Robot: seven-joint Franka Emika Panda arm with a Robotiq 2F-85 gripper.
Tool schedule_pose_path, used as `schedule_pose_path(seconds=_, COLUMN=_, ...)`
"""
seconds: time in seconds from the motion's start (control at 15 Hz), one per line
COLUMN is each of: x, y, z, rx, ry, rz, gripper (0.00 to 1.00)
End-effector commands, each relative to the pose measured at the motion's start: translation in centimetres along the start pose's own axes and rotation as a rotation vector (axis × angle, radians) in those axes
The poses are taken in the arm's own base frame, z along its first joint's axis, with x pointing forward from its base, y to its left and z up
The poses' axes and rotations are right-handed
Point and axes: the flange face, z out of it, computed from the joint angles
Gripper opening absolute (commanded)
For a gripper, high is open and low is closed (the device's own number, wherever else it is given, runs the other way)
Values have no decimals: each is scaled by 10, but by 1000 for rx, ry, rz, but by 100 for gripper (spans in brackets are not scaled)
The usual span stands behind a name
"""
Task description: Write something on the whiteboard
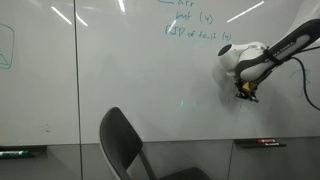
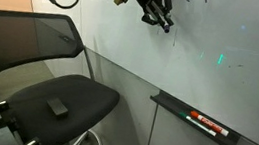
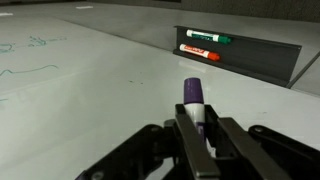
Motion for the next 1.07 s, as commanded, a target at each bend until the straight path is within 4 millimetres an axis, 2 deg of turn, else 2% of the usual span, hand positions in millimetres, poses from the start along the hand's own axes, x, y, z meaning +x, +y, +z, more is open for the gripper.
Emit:
schedule_pose_path(seconds=0.0, x=13, y=8, z=16, rx=-16, ry=-18, rz=37, gripper=9)
schedule_pose_path(seconds=0.47, x=17, y=21, z=51, rx=-31, ry=-43, rz=87, gripper=9)
schedule_pose_path(seconds=0.6, x=20, y=31, z=62, rx=-38, ry=-40, rz=121, gripper=9)
schedule_pose_path(seconds=1.0, x=19, y=81, z=94, rx=-27, ry=-24, rz=286, gripper=9)
